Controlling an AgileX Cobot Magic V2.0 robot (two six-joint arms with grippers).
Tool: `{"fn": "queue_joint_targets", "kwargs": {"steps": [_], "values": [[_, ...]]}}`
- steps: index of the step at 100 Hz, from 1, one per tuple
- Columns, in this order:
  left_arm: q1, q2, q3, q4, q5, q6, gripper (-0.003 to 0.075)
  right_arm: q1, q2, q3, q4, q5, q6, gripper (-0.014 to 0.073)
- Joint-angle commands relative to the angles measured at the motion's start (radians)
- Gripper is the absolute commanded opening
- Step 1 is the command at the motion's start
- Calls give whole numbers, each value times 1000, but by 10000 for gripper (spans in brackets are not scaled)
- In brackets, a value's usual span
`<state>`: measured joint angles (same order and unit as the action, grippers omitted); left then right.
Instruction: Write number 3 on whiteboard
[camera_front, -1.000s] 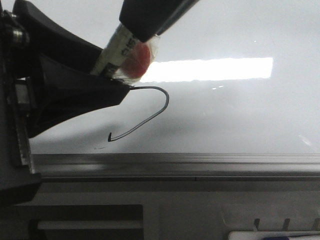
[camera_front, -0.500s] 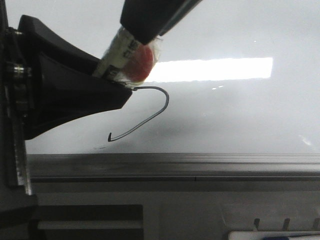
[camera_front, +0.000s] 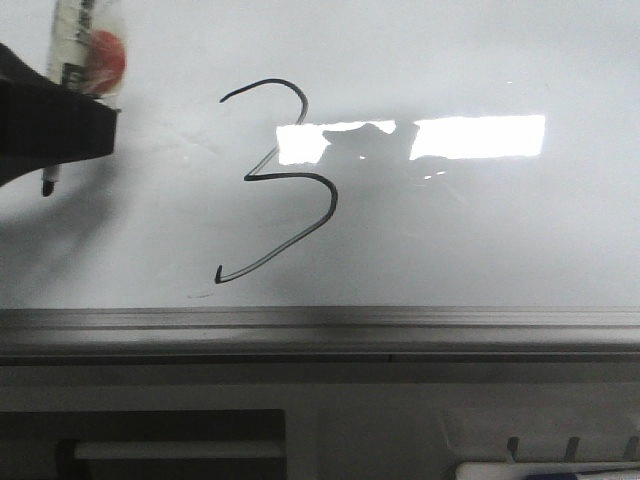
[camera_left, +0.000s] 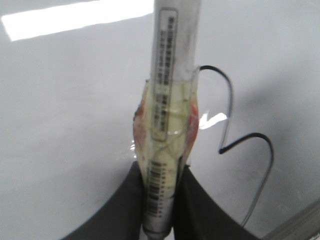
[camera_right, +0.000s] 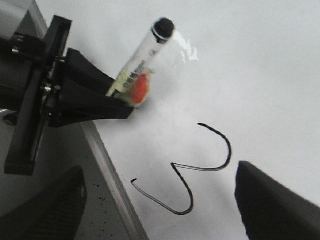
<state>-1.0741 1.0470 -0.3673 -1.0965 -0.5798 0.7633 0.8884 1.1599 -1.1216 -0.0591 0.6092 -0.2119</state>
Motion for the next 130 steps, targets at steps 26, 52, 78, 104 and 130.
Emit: {"fn": "queue_joint_targets", "kwargs": {"steps": [26, 52, 78, 104, 130], "values": [[4, -32, -57, -274, 53, -6, -21, -15, -47, -33, -14, -72, 7, 524], [171, -32, -65, -306, 263, -6, -21, -15, -47, -33, -2, -72, 7, 524], [313, -7, -65, -265, 416, -6, -21, -15, -47, -33, 6, -64, 7, 524], [319, -5, -65, -265, 431, -6, -20, -15, -47, -33, 12, -64, 7, 524], [319, -5, -65, -265, 425, -6, 193, -15, -47, -33, 12, -60, 7, 524]]}}
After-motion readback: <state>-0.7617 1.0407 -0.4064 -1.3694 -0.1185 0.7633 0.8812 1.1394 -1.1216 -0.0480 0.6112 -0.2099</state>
